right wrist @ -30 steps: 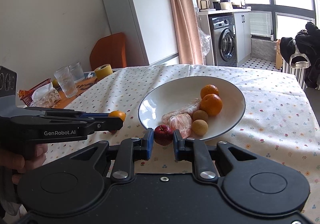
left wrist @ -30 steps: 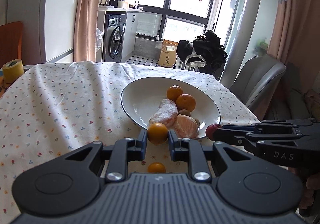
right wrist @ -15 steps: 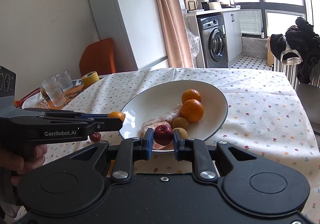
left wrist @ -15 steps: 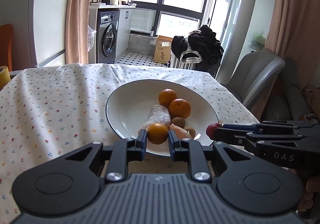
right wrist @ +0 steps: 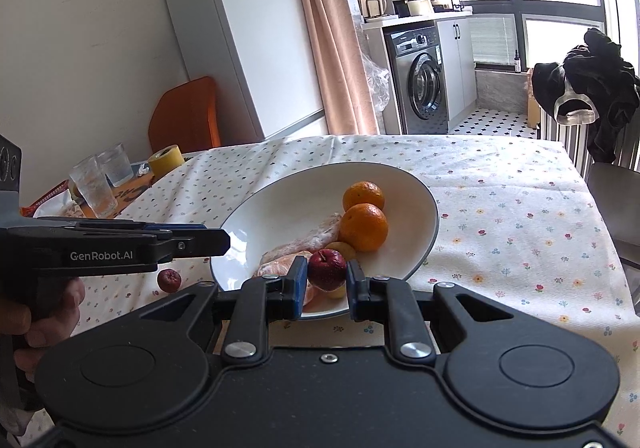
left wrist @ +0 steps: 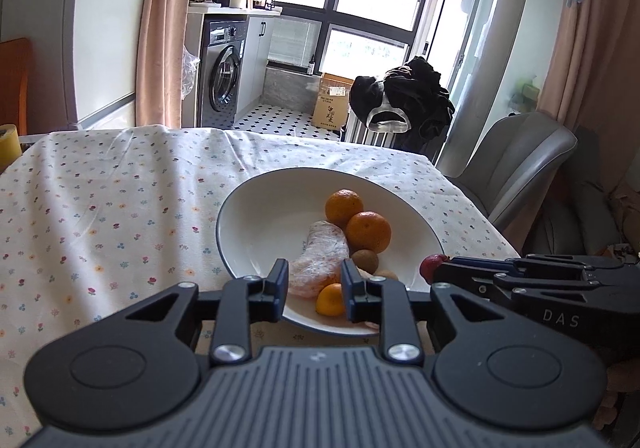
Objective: Organize fruits
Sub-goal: 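Carry the orange fruit with the left tool into the bowl while the right tool drops the plum there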
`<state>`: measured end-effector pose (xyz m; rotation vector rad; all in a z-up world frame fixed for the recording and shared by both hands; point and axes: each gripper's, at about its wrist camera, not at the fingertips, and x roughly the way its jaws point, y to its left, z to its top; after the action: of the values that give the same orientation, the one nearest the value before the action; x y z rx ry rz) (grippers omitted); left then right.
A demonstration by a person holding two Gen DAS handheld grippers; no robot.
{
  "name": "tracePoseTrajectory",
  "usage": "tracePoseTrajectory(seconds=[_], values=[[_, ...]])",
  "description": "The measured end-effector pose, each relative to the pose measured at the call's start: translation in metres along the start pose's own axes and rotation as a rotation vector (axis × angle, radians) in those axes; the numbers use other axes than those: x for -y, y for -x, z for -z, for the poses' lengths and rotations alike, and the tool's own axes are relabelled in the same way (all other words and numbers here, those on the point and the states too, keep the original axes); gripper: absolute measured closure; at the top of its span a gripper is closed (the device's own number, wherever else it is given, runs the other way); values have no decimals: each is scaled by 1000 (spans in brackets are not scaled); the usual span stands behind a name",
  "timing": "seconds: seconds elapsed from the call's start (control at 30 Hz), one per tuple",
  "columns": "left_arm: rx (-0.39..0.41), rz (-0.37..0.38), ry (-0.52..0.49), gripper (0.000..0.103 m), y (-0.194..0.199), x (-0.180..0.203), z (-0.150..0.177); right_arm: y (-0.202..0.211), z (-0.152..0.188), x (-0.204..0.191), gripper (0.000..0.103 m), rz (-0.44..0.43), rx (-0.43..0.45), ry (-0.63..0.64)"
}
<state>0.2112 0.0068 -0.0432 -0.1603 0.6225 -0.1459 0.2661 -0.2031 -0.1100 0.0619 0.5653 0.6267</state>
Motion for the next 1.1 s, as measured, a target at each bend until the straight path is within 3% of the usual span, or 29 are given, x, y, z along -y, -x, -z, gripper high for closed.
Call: tracePoseTrajectory(seconds=[0.23, 0.3, 0.43, 0.53, 0.9, 0.97, 1.1], values=[[-5, -39, 22, 68, 10, -14, 3, -2, -7, 0, 84, 10, 18, -2], [-2, -50, 34, 62, 14, -18, 4, -1, -10, 1, 82, 22, 31, -17], [13, -80, 45, 39, 22, -25, 5, 5, -13, 2, 64, 41, 67, -32], [24, -99, 51, 28, 28, -30, 7, 8, -12, 1, 63, 30, 64, -43], [21, -126, 104, 20, 46, -48, 18, 18, 0, -18, 51, -6, 30, -33], [29, -130, 104, 19, 52, -50, 20, 22, 1, -22, 42, -14, 35, -33], [43, -137, 112, 18, 61, -54, 22, 28, 2, -29, 38, -20, 42, -28]])
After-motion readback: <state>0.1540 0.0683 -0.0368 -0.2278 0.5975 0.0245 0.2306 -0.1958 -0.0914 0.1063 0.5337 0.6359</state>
